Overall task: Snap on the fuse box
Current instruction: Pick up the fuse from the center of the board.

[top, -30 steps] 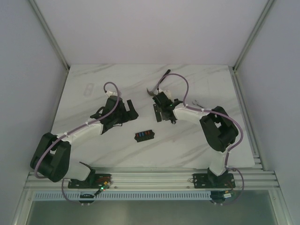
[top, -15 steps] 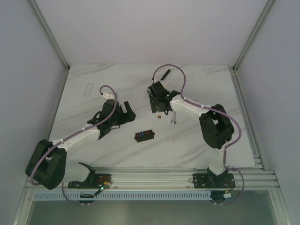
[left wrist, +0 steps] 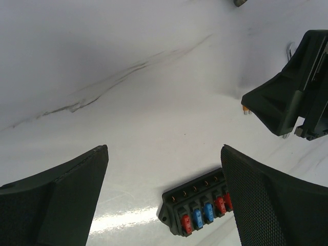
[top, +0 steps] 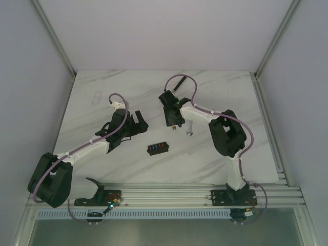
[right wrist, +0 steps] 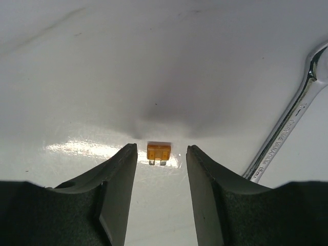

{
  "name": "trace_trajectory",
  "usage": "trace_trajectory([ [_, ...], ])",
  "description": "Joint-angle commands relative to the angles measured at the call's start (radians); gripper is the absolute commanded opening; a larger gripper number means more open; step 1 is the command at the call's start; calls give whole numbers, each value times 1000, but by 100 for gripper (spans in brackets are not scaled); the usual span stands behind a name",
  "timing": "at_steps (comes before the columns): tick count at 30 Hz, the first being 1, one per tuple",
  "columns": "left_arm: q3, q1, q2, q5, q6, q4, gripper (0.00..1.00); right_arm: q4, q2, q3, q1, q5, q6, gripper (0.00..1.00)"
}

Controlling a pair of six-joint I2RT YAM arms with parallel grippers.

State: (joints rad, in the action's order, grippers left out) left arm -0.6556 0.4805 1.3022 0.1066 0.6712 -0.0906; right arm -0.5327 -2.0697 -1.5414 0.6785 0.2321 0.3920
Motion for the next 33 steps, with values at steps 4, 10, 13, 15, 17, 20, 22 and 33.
trace_trajectory([
  [4, 3, -5, 4, 1, -13, -26, 100, -58, -43, -60, -2, -22, 19, 46],
  [10, -1, -5, 15, -6, -12, -27, 100, -81, -67, -72, -2, -29, 21, 44],
  [13, -5, -5, 29, -18, -12, -28, 100, -86, -74, -72, -2, -37, 21, 42],
  [15, -9, -5, 37, -30, -12, -27, 100, -87, -78, -69, -2, -41, 22, 41],
  [17, -13, -5, 44, -38, -10, -29, 100, -95, -83, -71, -2, -48, 26, 40],
  [20, -15, -5, 47, -49, -8, -30, 100, -107, -84, -69, -2, -62, 34, 38],
  [22, -14, -5, 47, -53, -8, -33, 100, -108, -79, -62, -2, -65, 37, 37],
  [33, -3, -3, 43, -93, 0, -64, 100, -77, -34, -25, -2, -69, 46, 29],
])
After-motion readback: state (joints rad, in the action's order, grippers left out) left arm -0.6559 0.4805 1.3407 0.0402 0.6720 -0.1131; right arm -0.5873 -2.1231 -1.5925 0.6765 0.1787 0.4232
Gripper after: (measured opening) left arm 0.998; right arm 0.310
